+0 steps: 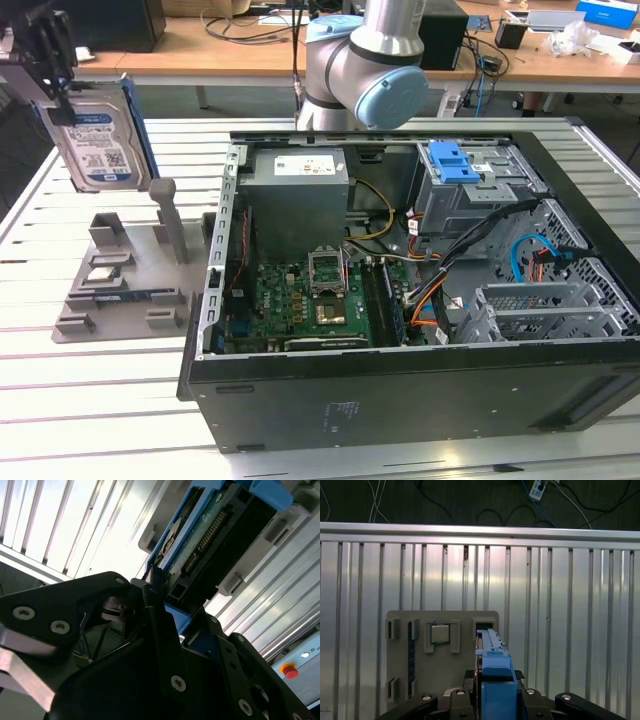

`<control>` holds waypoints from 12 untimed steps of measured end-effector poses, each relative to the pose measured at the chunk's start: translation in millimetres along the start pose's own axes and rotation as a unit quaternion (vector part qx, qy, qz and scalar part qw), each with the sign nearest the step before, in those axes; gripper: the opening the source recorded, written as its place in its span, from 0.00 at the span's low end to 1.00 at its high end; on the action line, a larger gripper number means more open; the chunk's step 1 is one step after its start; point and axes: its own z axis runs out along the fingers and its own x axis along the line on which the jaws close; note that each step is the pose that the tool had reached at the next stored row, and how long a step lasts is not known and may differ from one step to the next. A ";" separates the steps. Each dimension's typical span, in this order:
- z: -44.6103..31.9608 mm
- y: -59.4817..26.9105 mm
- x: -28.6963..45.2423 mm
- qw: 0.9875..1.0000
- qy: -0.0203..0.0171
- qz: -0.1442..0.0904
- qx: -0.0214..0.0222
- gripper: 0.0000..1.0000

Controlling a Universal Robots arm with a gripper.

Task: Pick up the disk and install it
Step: 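Pick up the disk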

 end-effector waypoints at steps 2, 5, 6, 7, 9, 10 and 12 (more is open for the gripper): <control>-1.7 0.0 0.0 1.000 0.000 0.000 0.000 0.36; -4.2 0.1 0.0 1.000 0.000 0.000 0.000 0.36; -5.9 0.1 0.0 1.000 0.000 0.000 0.000 0.36; -7.3 0.2 0.0 1.000 0.000 0.000 0.000 0.36; -9.9 0.2 0.0 1.000 0.000 0.000 0.000 0.36; -11.4 0.2 0.1 1.000 0.000 0.000 0.000 0.36; -15.6 0.3 0.1 1.000 0.000 0.000 0.000 0.36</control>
